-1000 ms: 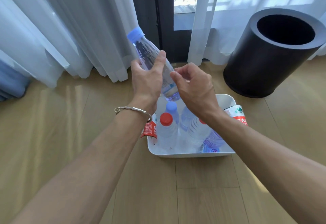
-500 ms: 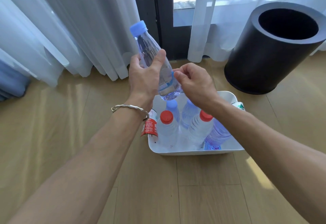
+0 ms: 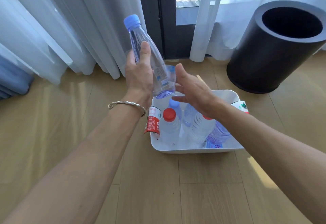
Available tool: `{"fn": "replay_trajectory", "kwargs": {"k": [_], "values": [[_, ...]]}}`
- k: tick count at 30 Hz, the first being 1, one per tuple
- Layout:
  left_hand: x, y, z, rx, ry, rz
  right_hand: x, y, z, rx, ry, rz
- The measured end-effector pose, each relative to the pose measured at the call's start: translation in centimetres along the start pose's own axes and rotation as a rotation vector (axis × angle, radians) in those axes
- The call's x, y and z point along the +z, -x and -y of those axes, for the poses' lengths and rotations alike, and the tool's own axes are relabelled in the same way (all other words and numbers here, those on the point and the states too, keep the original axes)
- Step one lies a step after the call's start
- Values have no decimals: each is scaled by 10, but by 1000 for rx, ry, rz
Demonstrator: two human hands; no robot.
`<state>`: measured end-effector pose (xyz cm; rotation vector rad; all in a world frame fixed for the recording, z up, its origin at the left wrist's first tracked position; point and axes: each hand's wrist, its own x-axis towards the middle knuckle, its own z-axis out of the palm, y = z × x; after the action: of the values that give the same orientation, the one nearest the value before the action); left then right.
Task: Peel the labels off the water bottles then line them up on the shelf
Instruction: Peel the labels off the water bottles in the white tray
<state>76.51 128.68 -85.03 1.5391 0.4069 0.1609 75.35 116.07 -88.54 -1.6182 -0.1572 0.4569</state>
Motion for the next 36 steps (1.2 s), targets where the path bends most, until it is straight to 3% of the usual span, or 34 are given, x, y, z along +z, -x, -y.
{"fn": "replay_trajectory", "kwargs": {"k": [4, 7, 12, 20, 24, 28, 32, 36], "values": [[3, 1, 3, 41, 15, -3, 10, 5, 0, -82, 105, 25], [5, 1, 6, 60, 39, 6, 14, 2, -7, -161, 179, -106], [10, 4, 2, 39, 71, 33, 10, -2, -6, -184, 21, -310], [0, -2, 8, 20, 41, 83, -13, 0, -1, -53, -317, -189], [-6, -5, 12, -65, 139, 122, -16, 1, 0, -2, -399, -169], [-8, -5, 10, -123, 159, 129, -10, 1, 8, -56, -265, -198], [-5, 4, 9, -31, 68, 151, 3, 5, 16, -167, -49, -241], [-8, -2, 4, 14, -69, 63, 12, 9, 24, -360, 170, -357]]}}
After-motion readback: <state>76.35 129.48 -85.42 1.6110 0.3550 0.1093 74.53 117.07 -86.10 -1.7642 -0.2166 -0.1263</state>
